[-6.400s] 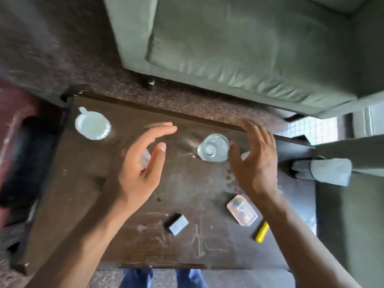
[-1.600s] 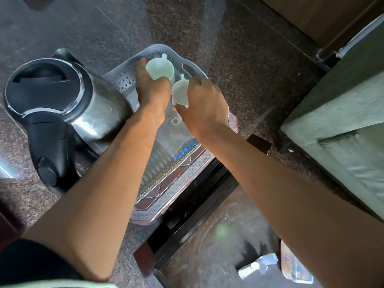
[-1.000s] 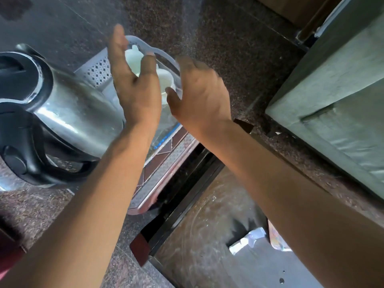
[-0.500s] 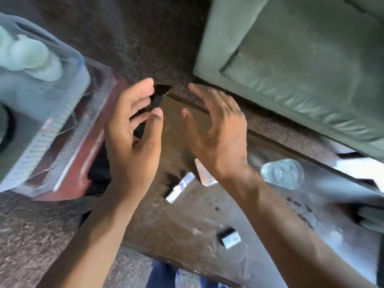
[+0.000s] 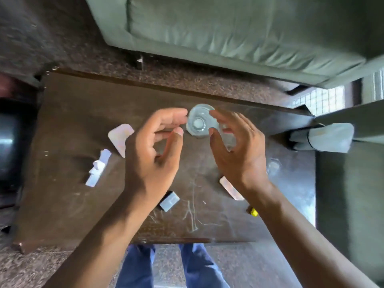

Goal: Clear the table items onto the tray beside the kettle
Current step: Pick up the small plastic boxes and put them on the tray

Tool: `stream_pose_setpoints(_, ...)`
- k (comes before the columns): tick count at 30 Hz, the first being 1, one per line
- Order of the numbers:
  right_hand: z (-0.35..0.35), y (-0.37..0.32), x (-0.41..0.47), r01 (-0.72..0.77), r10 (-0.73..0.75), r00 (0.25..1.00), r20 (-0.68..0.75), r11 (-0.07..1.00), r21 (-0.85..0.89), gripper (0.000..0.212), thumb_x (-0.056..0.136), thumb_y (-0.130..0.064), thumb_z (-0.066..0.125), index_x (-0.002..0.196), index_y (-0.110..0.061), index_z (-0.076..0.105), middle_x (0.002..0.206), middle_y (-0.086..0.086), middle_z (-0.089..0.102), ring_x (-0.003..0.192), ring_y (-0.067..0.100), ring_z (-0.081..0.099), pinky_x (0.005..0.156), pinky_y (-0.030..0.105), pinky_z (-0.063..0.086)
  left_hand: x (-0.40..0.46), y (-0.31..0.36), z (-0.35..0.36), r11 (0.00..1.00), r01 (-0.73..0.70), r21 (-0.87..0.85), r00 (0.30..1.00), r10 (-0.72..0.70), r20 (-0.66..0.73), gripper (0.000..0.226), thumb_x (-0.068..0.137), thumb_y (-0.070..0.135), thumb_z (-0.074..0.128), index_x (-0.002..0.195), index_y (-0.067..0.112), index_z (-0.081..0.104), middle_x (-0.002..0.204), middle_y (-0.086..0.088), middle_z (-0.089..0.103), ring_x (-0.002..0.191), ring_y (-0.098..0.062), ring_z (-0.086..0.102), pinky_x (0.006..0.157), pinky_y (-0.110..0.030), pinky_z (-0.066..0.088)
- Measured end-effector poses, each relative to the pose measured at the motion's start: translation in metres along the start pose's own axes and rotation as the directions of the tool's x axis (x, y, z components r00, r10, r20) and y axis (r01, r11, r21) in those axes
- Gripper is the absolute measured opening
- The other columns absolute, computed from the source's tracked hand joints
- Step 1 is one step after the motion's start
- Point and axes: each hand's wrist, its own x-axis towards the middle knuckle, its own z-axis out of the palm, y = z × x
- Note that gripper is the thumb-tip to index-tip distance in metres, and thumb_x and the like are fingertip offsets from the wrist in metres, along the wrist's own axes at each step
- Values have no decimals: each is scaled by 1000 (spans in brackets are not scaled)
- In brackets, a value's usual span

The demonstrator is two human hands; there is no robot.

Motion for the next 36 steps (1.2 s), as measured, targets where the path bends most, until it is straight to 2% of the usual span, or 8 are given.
stream_pose_setpoints(2, -12, 31, -16, -77, 78, 996, 42, 997, -24, 33, 91, -9, 73, 124, -12, 75, 113, 5, 78, 101, 28, 73, 87, 49, 60, -10, -6, 26, 1000, 22, -7, 999, -22, 40, 27, 105, 2, 60, 124, 12, 75, 124, 7, 79, 119, -11, 76, 99, -22, 58)
stream_pose_setpoints(6, -25, 82, -46, -168, 198, 962, 188, 972, -162, 36, 90, -17, 75, 126, -17, 74, 118, 6, 77, 105, 32, 72, 92, 40, 56, -27, -22, 71, 996, 87, -19, 990, -85, 116, 29, 102, 6, 61, 123, 22, 73, 120, 5, 80, 115, -12, 78, 99, -23, 58)
stream_pose_setpoints(10, -26, 114, -73, -228, 333, 839, 429, 933, -278, 60, 88, -37, 79, 143, -28, 58, 136, 3, 66, 124, 33, 60, 101, 41, 52, -40, -41, 102, 983, 182, -9, 968, -178, 179, 35, 100, 12, 63, 127, 33, 71, 124, 10, 80, 122, -9, 75, 104, -24, 58)
stream_pose_setpoints(14, -23, 132, -96, -213, 392, 763, 515, 904, -372, 79, 83, -45, 81, 152, -32, 45, 145, 3, 56, 131, 29, 53, 101, 43, 54, -50, -56, 125, 966, 255, 41, 944, -258, 205, 39, 98, 14, 64, 135, 25, 72, 133, 9, 78, 130, -5, 71, 112, -38, 59)
stream_pose_setpoints(20, -13, 141, -117, -182, 384, 809, 446, 884, -431, 75, 85, -35, 81, 151, -28, 47, 137, 6, 59, 121, 32, 59, 91, 44, 57, -61, -66, 143, 953, 295, 69, 930, -303, 208, 42, 99, 19, 64, 135, 38, 70, 137, 15, 75, 134, -2, 68, 116, -43, 57)
stream_pose_setpoints(29, -8, 145, -116, -163, 357, 847, 393, 879, -447, 69, 84, -34, 81, 145, -26, 50, 131, 6, 63, 116, 32, 63, 82, 44, 60, -69, -66, 145, 940, 336, 64, 922, -342, 181, 46, 96, 17, 64, 141, 28, 71, 142, 12, 74, 135, -5, 68, 118, -41, 56)
stream_pose_setpoints(33, -11, 143, -102, -231, 354, 877, 326, 903, -362, 67, 80, -35, 80, 142, -31, 53, 134, 1, 66, 114, 29, 66, 77, 39, 59, -69, -60, 142, 936, 350, 27, 925, -350, 147, 49, 91, 14, 60, 140, 19, 70, 141, 8, 74, 133, -7, 70, 118, -36, 55)
stream_pose_setpoints(36, -16, 137, -81, -287, 332, 896, 295, 940, -185, 66, 80, -34, 82, 140, -28, 58, 129, -1, 72, 109, 26, 70, 80, 39, 60, -66, -56, 135, 937, 350, 17, 929, -349, 119, 52, 91, 17, 62, 142, 22, 69, 143, 11, 72, 136, -6, 68, 121, -39, 53)
